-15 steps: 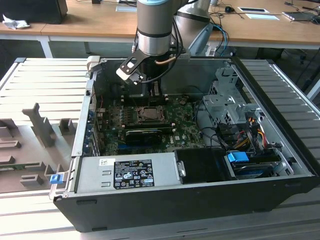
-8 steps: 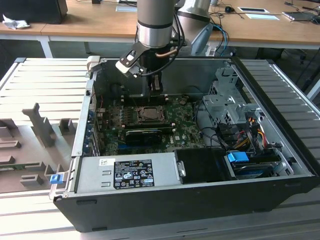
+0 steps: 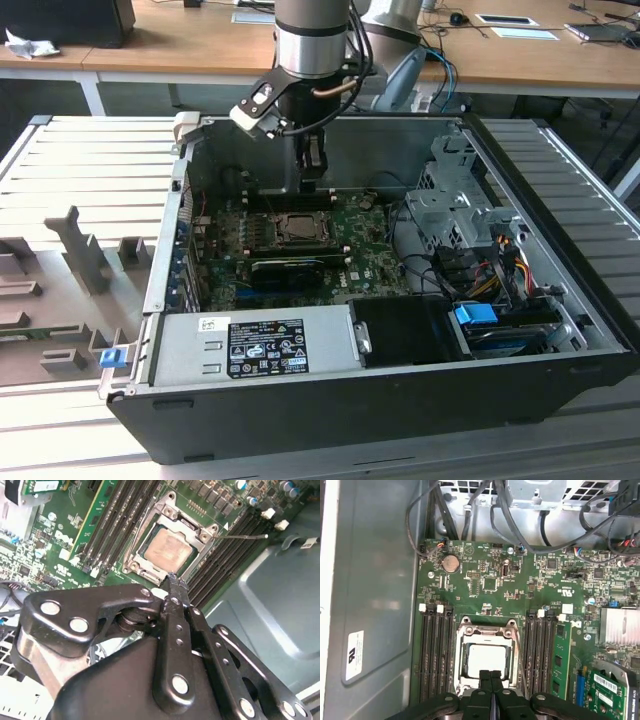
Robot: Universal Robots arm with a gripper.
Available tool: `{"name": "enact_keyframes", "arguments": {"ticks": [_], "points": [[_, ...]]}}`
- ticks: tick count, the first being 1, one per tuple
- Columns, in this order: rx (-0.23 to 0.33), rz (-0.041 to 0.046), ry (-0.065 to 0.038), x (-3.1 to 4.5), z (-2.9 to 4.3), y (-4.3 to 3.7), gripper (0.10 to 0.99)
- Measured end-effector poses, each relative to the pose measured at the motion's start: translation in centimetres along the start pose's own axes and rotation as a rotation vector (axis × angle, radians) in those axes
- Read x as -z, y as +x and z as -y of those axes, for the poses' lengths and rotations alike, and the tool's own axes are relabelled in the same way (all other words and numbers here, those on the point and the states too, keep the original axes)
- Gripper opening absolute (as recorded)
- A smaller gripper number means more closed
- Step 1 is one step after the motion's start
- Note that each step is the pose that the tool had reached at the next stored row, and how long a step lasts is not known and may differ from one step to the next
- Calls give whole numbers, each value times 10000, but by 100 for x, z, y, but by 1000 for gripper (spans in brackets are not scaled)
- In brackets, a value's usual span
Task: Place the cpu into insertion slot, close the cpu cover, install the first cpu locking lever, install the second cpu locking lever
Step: 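Install the first cpu locking lever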
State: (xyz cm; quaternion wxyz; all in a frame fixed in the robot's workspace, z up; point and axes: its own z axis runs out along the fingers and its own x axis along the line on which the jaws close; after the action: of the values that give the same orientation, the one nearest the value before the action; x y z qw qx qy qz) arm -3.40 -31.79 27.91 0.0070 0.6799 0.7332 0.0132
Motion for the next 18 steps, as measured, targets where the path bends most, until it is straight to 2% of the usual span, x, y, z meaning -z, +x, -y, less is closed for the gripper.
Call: {"name": "enact_keyframes", "arguments": {"ticks": [6,9,11,14,15,17,18], "points": [[1067,-29,10,-1,0,0,106],[1986,-55,16,-3,0,0,106],[2614,-24,35,-5,0,0,106],[3193,102,82,-7,0,0,106],[3642,111,87,-8,0,0,106],[5078,75,83,-8,0,0,106],[5440,66,83,-7,0,0,106]]}}
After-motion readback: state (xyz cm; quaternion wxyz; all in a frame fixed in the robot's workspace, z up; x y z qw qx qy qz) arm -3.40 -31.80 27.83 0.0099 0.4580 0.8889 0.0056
